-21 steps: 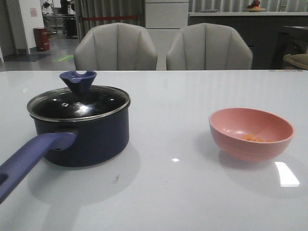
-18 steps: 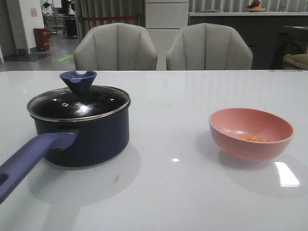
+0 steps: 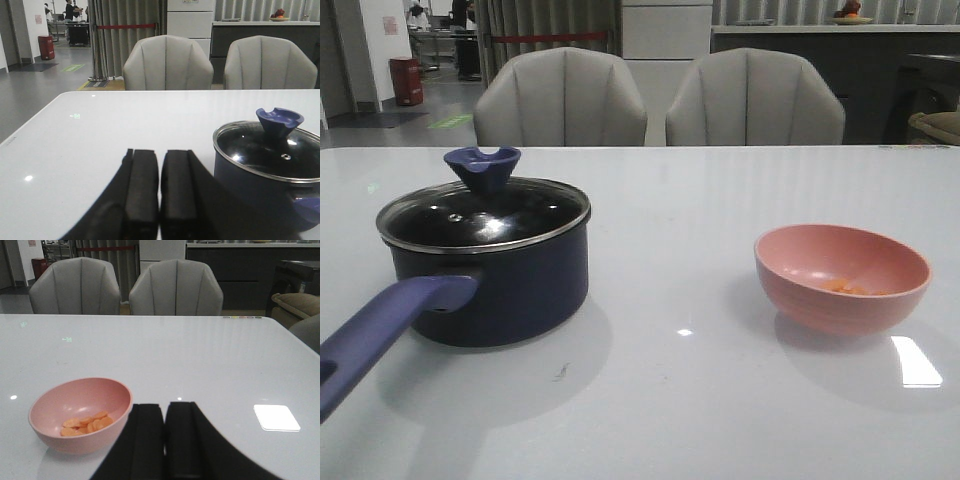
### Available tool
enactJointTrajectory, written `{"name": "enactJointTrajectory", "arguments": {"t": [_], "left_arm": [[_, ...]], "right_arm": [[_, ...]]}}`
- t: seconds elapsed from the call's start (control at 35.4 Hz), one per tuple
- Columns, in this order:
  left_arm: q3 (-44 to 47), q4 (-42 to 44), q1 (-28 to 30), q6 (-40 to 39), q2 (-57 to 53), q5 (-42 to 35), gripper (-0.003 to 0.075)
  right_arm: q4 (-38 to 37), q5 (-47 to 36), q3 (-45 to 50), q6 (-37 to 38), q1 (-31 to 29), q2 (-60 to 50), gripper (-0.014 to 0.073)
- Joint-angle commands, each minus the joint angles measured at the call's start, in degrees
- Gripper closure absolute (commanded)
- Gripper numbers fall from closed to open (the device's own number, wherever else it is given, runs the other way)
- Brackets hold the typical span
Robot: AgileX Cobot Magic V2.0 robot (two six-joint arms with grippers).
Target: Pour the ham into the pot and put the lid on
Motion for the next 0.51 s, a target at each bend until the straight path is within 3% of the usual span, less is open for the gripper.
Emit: {"name": "enactJointTrajectory", "arguments": {"t": [0.0,0.31,0.48], "left_arm": [[1.24,-0.08,0.05,0.17,-1.03,-4.84,0.0607],[1.24,-0.08,0.05,0.17,-1.03,-10.57,0.0607],[0.88,-1.46,0.05,0.17,-1.03,-25.99,0.0607]], "right_arm": [[-0.69,-5.12,-0.27,-0.28,-0.48,-1.06,0.0447],[-0.69,-5.12,-0.27,-0.28,-0.48,-1.06,0.0447],[-0.69,-5.12,-0.27,-0.28,-0.48,-1.06,0.0447]]}}
